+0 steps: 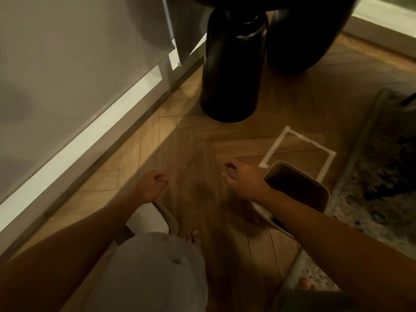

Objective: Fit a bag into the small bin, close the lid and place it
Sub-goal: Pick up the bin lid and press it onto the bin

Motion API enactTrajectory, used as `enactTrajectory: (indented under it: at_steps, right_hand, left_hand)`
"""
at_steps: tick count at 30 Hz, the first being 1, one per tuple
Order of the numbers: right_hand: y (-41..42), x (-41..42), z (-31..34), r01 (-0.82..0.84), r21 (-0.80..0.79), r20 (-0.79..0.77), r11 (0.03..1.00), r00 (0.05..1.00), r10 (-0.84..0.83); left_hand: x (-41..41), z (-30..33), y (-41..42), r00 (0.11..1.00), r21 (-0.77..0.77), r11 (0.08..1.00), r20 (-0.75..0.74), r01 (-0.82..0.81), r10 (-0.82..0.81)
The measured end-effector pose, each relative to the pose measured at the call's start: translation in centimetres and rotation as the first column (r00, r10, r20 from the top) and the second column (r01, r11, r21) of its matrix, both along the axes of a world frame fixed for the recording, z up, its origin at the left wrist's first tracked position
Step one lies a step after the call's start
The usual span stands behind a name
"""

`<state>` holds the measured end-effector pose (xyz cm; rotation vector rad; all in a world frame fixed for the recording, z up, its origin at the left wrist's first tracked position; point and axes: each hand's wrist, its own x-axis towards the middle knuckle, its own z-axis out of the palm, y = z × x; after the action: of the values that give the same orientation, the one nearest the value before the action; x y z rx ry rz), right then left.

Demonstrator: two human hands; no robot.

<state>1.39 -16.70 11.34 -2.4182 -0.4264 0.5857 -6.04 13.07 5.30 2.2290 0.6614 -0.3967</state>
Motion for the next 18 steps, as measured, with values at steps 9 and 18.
enactTrajectory:
  at_steps: [9, 18]
  right_hand:
    - [10.1, -2.2, -7.5, -0.148, 0.003, -0.142, 0.989, 0.979, 0.147]
    - [14.2, -3.8, -12.3, -0.207, 0.011, -0.264, 0.978, 0.943, 0.203]
  left_hand:
    - [-6.9, -6.0, 9.6, 0.976, 0.119, 0.992, -0.208, -0.046, 0.070]
    - [-9.4, -11.1, 11.6, 0.959, 0.190, 0.981, -0.283, 0.045, 0.011]
